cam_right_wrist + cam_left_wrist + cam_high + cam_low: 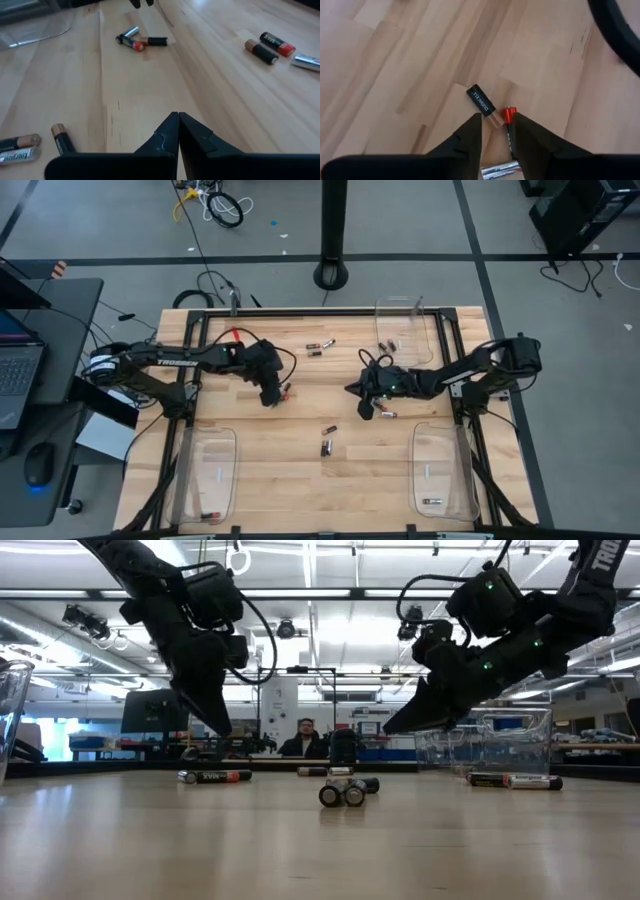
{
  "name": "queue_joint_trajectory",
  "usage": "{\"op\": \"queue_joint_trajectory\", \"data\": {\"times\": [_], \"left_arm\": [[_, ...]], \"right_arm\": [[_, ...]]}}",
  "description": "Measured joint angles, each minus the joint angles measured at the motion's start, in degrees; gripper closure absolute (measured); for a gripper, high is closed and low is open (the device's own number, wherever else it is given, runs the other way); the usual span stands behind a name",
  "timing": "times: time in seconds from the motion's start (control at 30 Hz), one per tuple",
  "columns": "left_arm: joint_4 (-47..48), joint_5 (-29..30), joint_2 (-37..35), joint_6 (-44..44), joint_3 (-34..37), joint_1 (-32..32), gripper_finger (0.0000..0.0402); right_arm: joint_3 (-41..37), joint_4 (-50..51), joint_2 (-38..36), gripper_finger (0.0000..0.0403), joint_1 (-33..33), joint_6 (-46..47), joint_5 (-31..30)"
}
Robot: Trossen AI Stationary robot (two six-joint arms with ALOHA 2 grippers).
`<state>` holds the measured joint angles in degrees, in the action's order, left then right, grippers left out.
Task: Sort batteries
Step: Put the white battery into the bottom right transparent bin
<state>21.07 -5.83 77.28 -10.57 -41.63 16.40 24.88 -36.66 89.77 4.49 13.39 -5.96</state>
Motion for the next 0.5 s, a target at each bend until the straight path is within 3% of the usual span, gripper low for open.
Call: {"op": "queue_joint_trajectory", "data": {"times": [0.2,0.5], "left_arm": [[5.1,-1.87,0.0,4.5,0.02,-1.6,0.0263],[11.14,-1.98,0.0,13.31,0.02,-4.76,0.0259]], "right_arm": [[-0.02,-0.87,1.18,0.0383,-1.03,0.0,0.0],[-0.02,-1.71,0.99,0.038,-1.16,-0.35,0.0]]}}
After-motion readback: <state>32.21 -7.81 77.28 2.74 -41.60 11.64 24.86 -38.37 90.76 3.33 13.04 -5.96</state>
